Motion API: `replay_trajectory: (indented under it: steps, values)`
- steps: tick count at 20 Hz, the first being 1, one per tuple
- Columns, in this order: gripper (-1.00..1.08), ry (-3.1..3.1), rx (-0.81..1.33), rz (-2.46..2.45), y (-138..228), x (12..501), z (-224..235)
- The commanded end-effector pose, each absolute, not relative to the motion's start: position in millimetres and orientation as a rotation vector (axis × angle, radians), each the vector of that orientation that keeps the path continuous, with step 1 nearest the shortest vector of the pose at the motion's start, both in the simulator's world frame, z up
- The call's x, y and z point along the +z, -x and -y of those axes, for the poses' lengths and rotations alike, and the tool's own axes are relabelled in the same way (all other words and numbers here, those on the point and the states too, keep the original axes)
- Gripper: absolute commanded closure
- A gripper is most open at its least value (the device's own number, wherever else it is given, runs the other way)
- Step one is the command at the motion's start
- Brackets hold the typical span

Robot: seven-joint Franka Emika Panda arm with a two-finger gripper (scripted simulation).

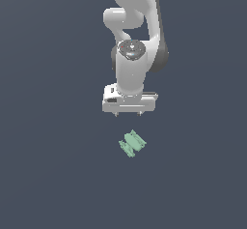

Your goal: Pick up the object and move it to a goal position.

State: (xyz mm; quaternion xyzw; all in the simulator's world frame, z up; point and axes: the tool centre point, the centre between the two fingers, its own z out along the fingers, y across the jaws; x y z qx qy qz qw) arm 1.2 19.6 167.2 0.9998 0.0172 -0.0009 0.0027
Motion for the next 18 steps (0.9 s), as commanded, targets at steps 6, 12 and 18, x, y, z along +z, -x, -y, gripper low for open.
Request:
replay_trajectory:
  steps: [6, 12, 18]
  values:
    - [-0.92, -3.137, -0.030, -0.074, 4.3, 165.9, -30.4]
    - [-0.92, -3.137, -0.066, -0.096, 12.5, 164.9, -44.6]
    - [-0.92, -3.135, -0.062, -0.132, 8.2, 162.5, -43.3]
